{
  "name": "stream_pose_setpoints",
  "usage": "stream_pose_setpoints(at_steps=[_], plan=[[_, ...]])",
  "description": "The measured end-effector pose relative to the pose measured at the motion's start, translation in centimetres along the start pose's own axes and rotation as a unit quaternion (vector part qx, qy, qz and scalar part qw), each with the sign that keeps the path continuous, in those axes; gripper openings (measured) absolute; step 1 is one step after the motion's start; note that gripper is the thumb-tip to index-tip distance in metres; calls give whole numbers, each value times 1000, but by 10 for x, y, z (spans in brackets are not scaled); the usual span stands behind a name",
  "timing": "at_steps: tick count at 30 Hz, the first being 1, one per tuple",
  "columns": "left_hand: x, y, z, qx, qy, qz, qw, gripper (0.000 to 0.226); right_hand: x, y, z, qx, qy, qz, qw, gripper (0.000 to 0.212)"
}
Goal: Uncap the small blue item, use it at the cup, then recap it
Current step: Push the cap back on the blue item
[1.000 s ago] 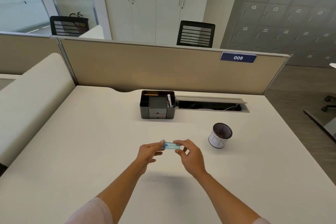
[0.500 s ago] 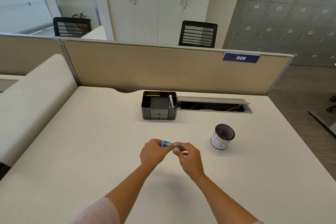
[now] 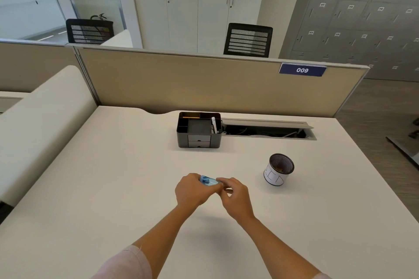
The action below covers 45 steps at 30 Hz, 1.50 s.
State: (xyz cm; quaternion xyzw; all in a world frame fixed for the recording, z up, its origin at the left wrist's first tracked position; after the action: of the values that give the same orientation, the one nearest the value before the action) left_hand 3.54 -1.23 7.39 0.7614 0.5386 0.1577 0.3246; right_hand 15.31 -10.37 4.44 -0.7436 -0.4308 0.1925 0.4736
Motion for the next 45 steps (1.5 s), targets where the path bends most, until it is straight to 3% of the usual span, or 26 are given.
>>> stream_pose_setpoints(at_steps=[7,13,20,25,29,33,38,45], plan=[[-3,-3,-1,-11,15,12,1000,39,3,-1,6,-10,-8,-16,1000,27],[7,-4,-4,3,-5,31,1000,62,11,-2,11,20,-1,4,1000,26],[38,-24,5,-67,-120,86,987,73,26,4,11,60,39,72,995,24],[55,-43,8,51,-127,127,982,77,60,-1,9,56,49,90,993,25],[73,-50,5,131,-110,161,972,79,109,-10,12,-4,22,86,996,32],[92,-58,3,189,-110,189,957,96,161,-18,15,-103,7,88,991,24],[110,-71,5,204,-112,195,953,107,209,-22,23,-237,18,53,970,24],[124,-78,1,204,-102,187,956,99,247,-27,53,-251,46,70,964,23]])
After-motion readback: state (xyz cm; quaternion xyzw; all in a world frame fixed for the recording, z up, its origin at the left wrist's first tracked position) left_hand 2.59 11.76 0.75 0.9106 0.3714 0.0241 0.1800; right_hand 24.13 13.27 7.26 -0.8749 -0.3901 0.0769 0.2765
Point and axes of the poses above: each hand's wrist, its own x-axis towards the middle knuckle, its own z-axis out of the palm, y = z × x, the point moved 2 cm from there along x, towards the middle knuckle, and after that the axes turned 3 degrees about z, right-handed, at the moved point
